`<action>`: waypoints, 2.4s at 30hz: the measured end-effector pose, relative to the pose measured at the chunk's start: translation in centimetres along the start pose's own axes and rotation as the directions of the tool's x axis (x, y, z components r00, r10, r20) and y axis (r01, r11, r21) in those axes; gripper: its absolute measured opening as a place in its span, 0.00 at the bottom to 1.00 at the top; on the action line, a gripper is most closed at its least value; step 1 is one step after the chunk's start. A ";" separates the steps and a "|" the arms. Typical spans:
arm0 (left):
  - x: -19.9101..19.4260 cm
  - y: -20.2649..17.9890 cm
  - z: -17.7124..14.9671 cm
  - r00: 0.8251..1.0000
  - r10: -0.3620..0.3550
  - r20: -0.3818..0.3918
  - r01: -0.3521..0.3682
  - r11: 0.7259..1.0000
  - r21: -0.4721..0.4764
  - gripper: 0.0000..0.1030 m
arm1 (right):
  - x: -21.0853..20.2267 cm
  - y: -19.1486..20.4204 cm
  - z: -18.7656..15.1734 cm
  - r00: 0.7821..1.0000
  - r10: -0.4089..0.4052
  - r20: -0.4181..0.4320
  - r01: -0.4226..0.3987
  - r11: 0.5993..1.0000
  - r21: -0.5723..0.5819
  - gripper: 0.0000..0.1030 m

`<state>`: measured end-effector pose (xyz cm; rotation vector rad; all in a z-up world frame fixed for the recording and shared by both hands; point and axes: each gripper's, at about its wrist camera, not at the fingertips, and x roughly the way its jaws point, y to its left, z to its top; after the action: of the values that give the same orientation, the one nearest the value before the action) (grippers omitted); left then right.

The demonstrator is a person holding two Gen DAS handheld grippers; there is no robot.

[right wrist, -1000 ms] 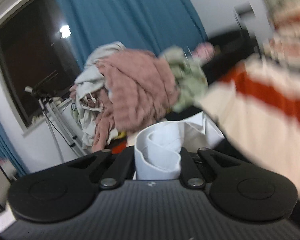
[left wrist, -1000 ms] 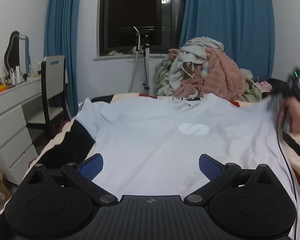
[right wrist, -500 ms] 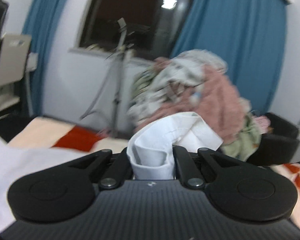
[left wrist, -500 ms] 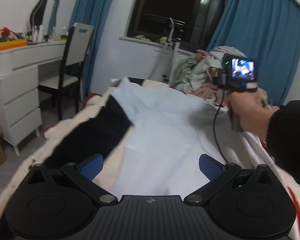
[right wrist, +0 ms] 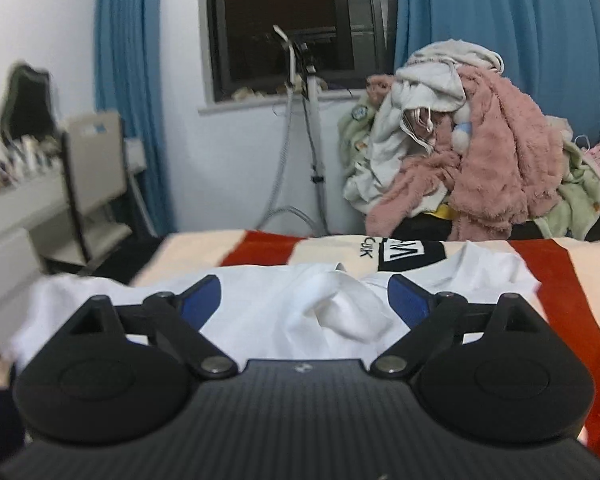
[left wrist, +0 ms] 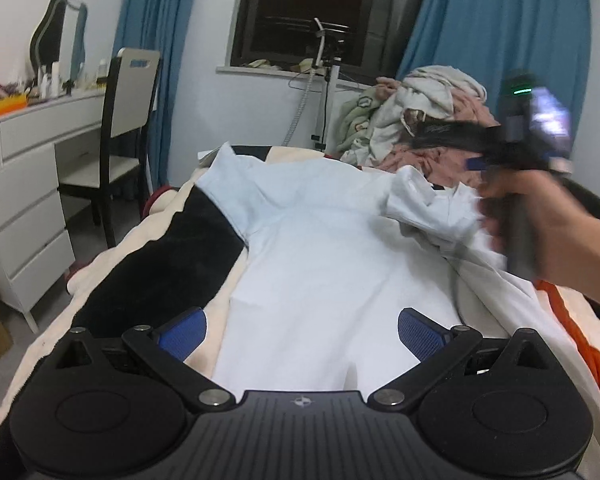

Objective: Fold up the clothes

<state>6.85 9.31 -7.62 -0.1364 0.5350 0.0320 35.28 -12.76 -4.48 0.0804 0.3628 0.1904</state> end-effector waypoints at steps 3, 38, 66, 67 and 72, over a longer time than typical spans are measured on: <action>-0.6 -0.6 -0.1 1.000 -0.019 0.005 0.019 1.000 0.000 1.00 | -7.3 -1.2 -0.8 0.999 0.016 0.034 -0.016 1.000 0.015 0.89; -7.5 -20.5 -7.6 0.853 -0.479 -0.206 0.517 0.829 0.214 0.55 | -42.6 -14.1 -10.7 0.945 -0.240 0.223 0.151 0.923 0.354 0.89; -12.4 -15.0 -6.0 0.868 -0.492 -0.065 0.491 0.870 -0.032 0.06 | -42.1 -17.0 -13.2 0.949 -0.222 0.223 0.100 0.883 0.458 0.89; -13.2 -13.4 -5.9 0.876 -0.477 -0.067 0.474 0.878 -0.063 0.06 | -42.1 -16.6 -13.2 0.951 -0.212 0.223 0.093 0.889 0.449 0.89; -14.1 -6.6 -7.4 0.916 -0.346 -0.202 0.299 0.926 -0.231 0.05 | -40.8 -14.2 -13.2 0.976 -0.145 0.164 0.072 0.921 0.384 0.89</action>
<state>-8.61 1.83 -5.92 -0.4254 0.7457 -0.2608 -4.46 -34.21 -4.27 0.4547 0.2080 -0.0008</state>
